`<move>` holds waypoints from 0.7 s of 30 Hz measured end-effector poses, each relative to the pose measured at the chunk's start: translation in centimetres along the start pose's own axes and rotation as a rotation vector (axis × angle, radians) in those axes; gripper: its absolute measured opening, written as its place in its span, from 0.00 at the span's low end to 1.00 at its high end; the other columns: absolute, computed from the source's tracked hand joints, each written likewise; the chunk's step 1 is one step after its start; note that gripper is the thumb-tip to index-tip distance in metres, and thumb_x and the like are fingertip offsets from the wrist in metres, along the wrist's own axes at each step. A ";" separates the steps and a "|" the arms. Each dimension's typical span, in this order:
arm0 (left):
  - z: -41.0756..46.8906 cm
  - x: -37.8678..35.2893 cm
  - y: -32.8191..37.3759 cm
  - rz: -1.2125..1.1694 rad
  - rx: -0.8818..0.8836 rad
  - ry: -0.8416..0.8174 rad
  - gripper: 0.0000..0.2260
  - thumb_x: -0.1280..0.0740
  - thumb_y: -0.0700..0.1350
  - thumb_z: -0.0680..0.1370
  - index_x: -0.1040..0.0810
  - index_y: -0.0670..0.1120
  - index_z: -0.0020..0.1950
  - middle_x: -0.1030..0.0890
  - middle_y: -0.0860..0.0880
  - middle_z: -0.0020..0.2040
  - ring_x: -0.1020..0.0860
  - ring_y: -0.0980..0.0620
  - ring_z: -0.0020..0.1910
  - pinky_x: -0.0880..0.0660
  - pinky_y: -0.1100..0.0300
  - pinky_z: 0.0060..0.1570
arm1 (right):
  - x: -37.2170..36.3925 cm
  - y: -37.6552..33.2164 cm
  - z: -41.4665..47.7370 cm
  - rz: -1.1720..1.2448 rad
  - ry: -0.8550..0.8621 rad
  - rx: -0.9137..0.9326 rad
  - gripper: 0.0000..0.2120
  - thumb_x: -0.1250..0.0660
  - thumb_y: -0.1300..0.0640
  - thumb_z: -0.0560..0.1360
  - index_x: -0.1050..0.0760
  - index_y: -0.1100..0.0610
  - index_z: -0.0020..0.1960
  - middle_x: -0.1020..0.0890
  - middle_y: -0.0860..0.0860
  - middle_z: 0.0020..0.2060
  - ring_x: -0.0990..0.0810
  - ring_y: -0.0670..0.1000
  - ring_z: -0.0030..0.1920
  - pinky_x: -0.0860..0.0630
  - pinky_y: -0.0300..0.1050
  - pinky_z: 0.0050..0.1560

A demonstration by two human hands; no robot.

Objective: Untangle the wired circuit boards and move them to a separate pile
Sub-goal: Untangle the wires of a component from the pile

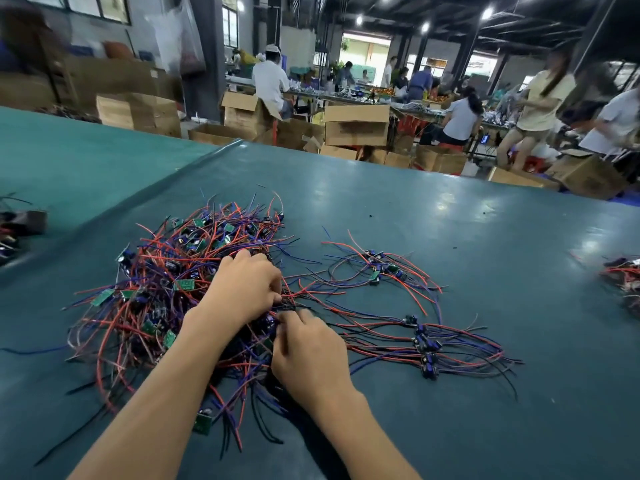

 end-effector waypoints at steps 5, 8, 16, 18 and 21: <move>-0.9 -0.1 0.8 -0.037 -0.039 0.152 0.09 0.36 0.56 0.81 0.22 0.53 0.56 0.21 0.51 0.57 0.27 0.44 0.59 0.32 0.49 0.57 | 0.3 0.7 -0.6 0.073 0.067 0.048 0.11 0.36 0.51 0.79 0.19 0.58 0.46 0.19 0.56 0.41 0.20 0.61 0.41 0.25 0.52 0.37; -1.8 0.9 1.2 -0.221 -0.128 0.360 0.08 0.34 0.52 0.82 0.22 0.49 0.53 0.18 0.49 0.50 0.24 0.42 0.51 0.29 0.47 0.52 | 0.9 0.5 -0.7 0.124 0.167 0.025 0.09 0.33 0.54 0.77 0.19 0.58 0.43 0.19 0.56 0.38 0.20 0.60 0.38 0.25 0.51 0.35; -3.6 2.7 3.6 -0.324 -0.520 0.701 0.06 0.29 0.44 0.80 0.17 0.42 0.48 0.18 0.49 0.41 0.23 0.43 0.38 0.22 0.49 0.38 | 2.6 2.3 -0.2 0.404 0.412 -0.198 0.13 0.30 0.55 0.75 0.19 0.55 0.59 0.16 0.46 0.47 0.19 0.50 0.48 0.32 0.49 0.55; -3.7 2.8 3.9 -0.320 -0.593 0.700 0.05 0.28 0.44 0.80 0.16 0.43 0.48 0.18 0.49 0.41 0.23 0.44 0.38 0.22 0.49 0.38 | 2.7 2.9 -0.1 0.458 0.387 -0.239 0.14 0.27 0.56 0.74 0.19 0.55 0.59 0.16 0.45 0.49 0.20 0.50 0.52 0.32 0.51 0.60; -3.9 2.8 4.2 -0.331 -0.651 0.710 0.04 0.29 0.43 0.81 0.16 0.44 0.49 0.18 0.50 0.42 0.23 0.45 0.38 0.23 0.50 0.38 | 2.6 3.2 0.2 0.475 0.306 -0.279 0.14 0.24 0.58 0.72 0.18 0.56 0.57 0.16 0.46 0.53 0.20 0.52 0.57 0.32 0.54 0.64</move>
Point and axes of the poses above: each hand's wrist, its own z-axis towards the middle knuckle, its own x-axis out of the back of the hand, y = z × x, the point moved 2 cm from there along z, towards the middle knuckle
